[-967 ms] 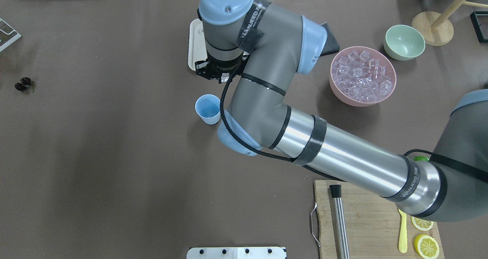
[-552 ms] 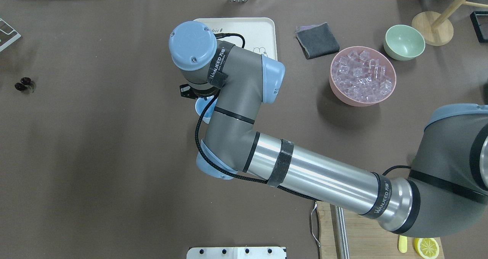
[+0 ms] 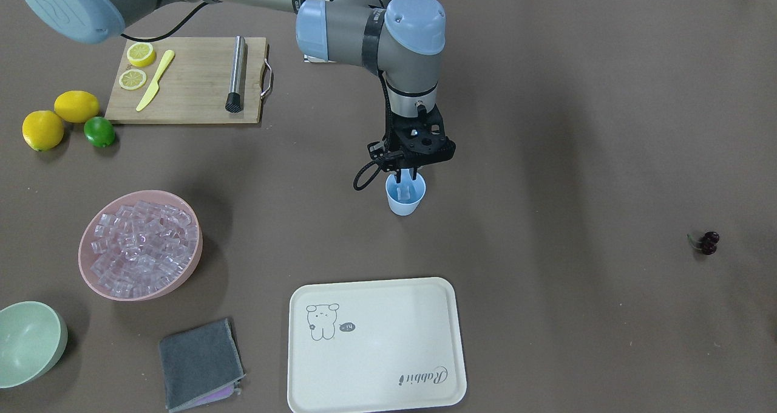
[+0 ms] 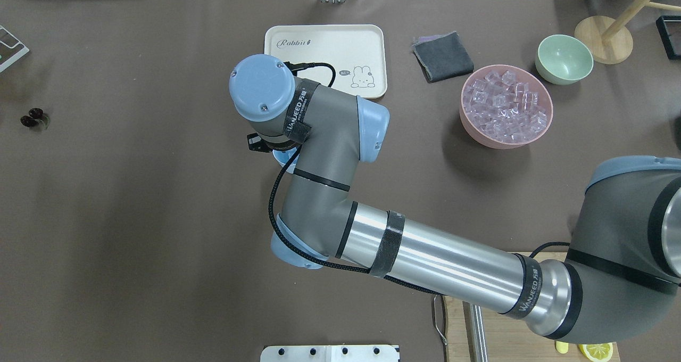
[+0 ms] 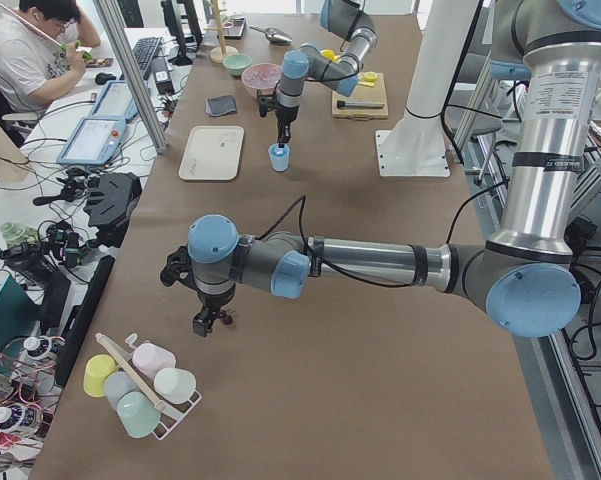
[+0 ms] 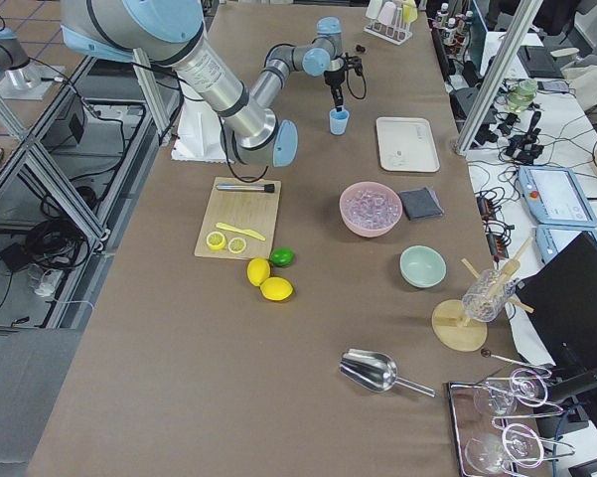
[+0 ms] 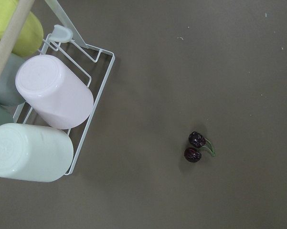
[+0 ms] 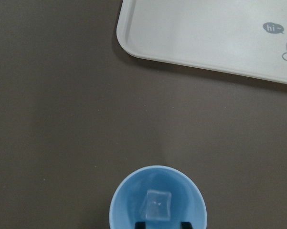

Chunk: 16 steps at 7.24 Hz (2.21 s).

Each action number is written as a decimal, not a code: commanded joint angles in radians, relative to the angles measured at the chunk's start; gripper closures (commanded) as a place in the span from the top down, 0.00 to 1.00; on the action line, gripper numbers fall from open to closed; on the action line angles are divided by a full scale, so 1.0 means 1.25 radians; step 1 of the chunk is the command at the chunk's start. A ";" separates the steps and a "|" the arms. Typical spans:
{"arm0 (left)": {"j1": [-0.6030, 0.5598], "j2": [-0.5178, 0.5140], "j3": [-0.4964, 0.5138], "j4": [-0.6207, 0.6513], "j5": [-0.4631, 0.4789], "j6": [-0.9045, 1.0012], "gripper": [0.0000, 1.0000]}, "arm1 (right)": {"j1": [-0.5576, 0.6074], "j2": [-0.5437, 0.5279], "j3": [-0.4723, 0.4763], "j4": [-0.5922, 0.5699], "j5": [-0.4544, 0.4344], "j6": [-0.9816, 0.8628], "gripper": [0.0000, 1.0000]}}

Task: Put ice and cherries in cup
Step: 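Move the right gripper over the light-blue cup and drop the ice cube, then return the right gripper to the pink bowl and grasp an ice cube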

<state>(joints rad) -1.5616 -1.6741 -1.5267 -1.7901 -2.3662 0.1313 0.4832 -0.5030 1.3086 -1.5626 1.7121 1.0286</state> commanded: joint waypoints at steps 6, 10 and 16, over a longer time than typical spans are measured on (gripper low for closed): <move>0.000 0.007 0.000 -0.017 -0.001 -0.001 0.98 | 0.335 -0.179 0.175 -0.104 0.294 -0.356 0.99; 0.001 0.026 -0.001 -0.052 -0.001 -0.002 0.98 | 0.389 -0.401 0.178 0.088 0.329 -0.532 0.99; 0.005 0.016 0.033 -0.082 0.001 -0.001 0.98 | 0.367 -0.450 0.153 0.136 0.298 -0.563 0.99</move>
<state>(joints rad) -1.5555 -1.6538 -1.4889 -1.8880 -2.3654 0.1294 0.9400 -1.0549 1.5092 -1.4008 2.0810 0.3269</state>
